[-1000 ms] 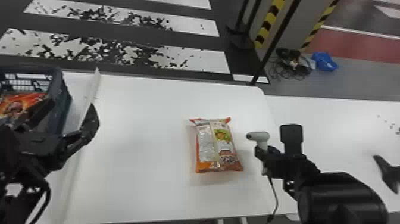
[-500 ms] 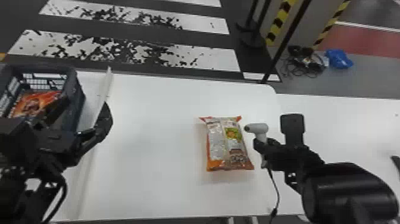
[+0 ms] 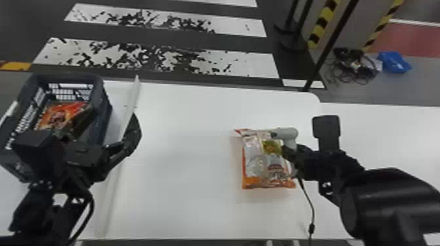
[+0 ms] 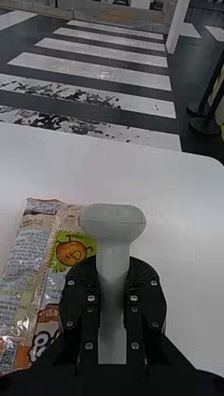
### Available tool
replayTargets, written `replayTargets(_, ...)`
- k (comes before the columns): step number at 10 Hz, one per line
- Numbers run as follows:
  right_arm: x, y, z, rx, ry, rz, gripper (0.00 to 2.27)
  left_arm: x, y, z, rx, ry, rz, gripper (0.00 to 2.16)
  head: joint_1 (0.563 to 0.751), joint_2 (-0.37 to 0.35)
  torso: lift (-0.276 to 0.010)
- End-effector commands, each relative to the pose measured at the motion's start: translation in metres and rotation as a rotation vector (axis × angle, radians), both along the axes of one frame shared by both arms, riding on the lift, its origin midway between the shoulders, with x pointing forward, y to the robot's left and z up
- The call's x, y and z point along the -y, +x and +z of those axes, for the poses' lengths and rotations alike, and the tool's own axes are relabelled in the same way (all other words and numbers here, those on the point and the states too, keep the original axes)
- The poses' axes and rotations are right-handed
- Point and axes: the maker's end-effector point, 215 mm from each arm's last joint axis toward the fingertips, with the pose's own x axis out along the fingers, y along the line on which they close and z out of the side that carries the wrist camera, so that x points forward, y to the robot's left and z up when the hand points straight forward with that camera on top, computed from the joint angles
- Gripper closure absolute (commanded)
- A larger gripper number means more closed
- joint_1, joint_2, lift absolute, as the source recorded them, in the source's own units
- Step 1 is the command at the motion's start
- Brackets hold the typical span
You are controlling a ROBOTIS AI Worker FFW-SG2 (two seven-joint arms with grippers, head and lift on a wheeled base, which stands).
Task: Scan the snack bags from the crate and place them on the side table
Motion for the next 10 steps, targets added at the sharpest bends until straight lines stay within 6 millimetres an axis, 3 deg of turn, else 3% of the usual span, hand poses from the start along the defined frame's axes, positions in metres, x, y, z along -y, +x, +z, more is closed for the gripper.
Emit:
replayTargets(1,-0.006,0.004,-0.001,-0.009,0.003,0.008,2.26,-0.001,0.0,0.0,0.0,0.002,0.0,0.09,0.695,-0.107,-0.05)
replayTargets(4,-0.01,0.002,-0.013,-0.049,0.004,0.011,2.26,-0.001,0.001,0.0,0.0,0.001,-0.001,0.09,0.695,-0.092,-0.05)
replayTargets(8,-0.012,0.006,-0.011,-0.045,0.009,0.014,2.26,-0.001,0.001,0.0,-0.002,0.001,-0.001,0.09,0.695,-0.087,-0.05)
replayTargets(10,-0.002,0.003,-0.012,-0.046,0.007,-0.003,2.26,-0.001,0.001,0.0,-0.002,0.001,-0.001,0.09,0.695,-0.089,-0.05)
